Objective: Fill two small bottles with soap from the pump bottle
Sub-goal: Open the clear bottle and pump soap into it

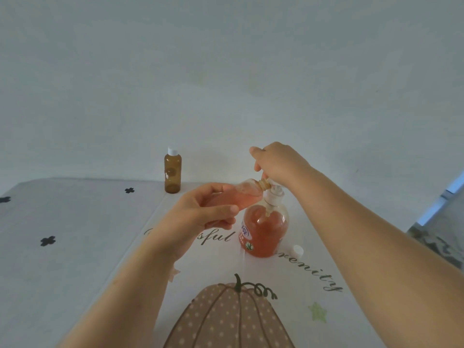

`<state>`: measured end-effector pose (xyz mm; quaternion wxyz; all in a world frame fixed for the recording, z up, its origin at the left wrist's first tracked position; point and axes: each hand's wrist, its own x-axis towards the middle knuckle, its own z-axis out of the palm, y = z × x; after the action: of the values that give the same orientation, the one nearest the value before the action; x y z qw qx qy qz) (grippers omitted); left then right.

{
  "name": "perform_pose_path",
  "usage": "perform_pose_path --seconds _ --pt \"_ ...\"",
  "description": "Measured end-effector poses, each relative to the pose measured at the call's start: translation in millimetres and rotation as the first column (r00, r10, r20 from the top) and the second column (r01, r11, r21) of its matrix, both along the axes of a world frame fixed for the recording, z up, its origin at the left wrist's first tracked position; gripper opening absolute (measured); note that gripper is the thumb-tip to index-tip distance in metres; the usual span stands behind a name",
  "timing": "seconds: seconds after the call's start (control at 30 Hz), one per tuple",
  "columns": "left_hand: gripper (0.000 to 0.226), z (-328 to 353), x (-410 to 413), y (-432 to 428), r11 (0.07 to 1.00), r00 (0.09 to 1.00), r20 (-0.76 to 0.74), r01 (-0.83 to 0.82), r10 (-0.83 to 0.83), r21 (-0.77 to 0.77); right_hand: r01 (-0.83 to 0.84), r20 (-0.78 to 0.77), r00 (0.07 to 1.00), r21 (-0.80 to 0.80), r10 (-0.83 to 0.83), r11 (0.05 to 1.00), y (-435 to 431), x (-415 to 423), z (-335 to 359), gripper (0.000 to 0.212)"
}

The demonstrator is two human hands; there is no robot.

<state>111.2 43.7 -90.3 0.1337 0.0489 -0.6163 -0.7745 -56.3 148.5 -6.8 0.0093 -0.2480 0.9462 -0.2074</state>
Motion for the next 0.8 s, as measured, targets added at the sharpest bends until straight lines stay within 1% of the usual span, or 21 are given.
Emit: perform_pose_path --seconds 0.27,0.4,0.53,0.7,0.8 --pt "0.046 -1 -1 -4 1.0 0.999 0.033 -0.005 0.006 -0.021 0.014 0.006 1.0 0.014 -0.015 1.0 -3 -2 -15 0.052" --pt "0.04 -4 -2 -3 1.0 1.0 0.026 -0.006 0.006 -0.003 0.014 0.015 1.0 0.013 -0.014 1.0 -2 -4 -18 0.053" --pt "0.038 -4 -2 -3 1.0 0.999 0.032 -0.015 0.015 -0.013 0.021 0.022 1.0 0.01 -0.022 1.0 -1 -3 -17 0.053" --pt "0.046 -2 -1 -1 1.0 1.0 0.025 0.0 0.0 0.009 0.013 0.077 0.997 -0.029 -0.011 0.999 0 -2 -6 0.051" --pt "0.043 -1 1 -1 0.999 1.0 0.006 0.011 -0.011 0.031 -0.002 0.068 0.998 -0.018 0.003 1.0 1 1 1 0.05"
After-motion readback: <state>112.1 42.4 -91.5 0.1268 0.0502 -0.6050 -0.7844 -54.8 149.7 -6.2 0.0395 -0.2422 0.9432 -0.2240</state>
